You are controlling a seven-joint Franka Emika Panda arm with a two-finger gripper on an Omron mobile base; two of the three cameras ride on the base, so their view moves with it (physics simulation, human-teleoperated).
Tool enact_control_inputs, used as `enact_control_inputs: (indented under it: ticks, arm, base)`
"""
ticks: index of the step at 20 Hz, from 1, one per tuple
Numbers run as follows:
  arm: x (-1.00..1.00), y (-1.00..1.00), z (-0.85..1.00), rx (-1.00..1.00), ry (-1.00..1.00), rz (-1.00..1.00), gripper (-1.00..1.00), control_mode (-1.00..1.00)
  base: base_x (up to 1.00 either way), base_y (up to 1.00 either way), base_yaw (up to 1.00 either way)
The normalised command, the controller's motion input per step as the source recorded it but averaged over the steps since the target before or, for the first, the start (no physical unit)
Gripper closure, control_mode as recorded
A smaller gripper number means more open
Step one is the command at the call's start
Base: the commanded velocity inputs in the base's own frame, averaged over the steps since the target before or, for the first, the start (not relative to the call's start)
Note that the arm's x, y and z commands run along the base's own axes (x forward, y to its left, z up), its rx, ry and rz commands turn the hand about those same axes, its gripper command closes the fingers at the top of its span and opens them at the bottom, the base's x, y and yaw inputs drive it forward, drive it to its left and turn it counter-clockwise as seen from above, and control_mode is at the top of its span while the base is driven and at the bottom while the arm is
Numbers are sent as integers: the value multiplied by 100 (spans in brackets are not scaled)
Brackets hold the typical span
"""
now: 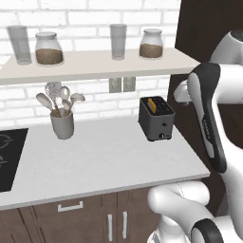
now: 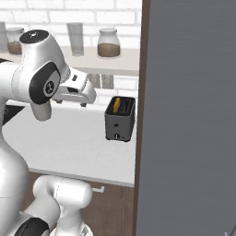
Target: Start the toaster. Once the lever pops up, take the bread to the plate on the dining counter.
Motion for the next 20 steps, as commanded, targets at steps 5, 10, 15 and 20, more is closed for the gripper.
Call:
enact_control_inputs:
  ticks: [5,10,15,20]
  arm:
    - [40,0,-37,0,0,0,-100,-100]
    - [24,0,-39,0,0,0,-100,-100]
    - [18,0,-30,0,-4,0,-100,-100]
    - [17,0,-6,0,-6,0,-100,-100]
  base:
    - [0,0,0]
    - [0,0,0]
    - [0,0,0]
    - [0,0,0]
